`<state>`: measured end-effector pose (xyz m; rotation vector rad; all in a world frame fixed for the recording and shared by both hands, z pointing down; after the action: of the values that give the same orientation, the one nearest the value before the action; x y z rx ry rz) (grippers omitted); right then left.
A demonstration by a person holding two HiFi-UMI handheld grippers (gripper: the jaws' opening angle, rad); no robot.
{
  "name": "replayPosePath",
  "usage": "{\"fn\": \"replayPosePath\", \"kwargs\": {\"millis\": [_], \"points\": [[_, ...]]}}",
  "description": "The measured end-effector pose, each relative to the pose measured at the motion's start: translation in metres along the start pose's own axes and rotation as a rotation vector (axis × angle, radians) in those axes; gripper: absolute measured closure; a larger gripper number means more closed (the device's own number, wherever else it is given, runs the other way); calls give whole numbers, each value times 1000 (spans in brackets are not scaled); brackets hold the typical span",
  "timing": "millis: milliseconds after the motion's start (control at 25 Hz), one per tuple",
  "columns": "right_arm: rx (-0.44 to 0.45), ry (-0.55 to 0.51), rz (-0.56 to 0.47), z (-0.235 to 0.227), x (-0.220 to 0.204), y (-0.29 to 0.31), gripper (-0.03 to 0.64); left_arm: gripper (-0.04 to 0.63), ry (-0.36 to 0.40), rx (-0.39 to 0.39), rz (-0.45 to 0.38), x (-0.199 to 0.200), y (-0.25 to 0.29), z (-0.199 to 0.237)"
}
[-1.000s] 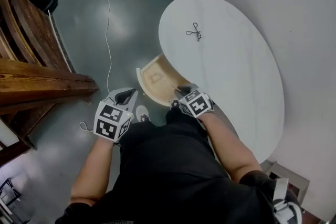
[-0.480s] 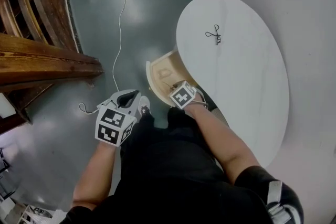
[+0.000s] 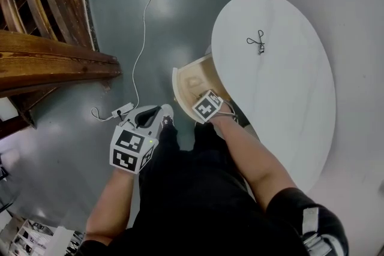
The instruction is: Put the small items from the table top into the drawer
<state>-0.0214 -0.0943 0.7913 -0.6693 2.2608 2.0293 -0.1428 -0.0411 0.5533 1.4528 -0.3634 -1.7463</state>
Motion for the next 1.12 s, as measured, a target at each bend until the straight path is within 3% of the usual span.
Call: {"fn": "replayPosePath", "kwargs": {"millis": [560,800,1120], "points": [[-26,33,-58,-1,7,-4,552,580,-1,3,2,-5,-7,7],[-45,157,-196,6,15,-42,577,580,43,-23,-31,12,-8,3],[-57,270,-518,13,60,-141,609,580,119,-69,-74,42,-11,-9]]}}
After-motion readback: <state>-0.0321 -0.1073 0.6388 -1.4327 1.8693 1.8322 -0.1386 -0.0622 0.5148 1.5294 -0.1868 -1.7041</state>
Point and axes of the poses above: the fingertips, and each gripper's own axes: y forward along the fingers, z to its left, x out of its top, the point moved 1 cm from there along -y, backward along the fingers, and after that the axes turned 5 degrees about -z, right-handed, at the moved point
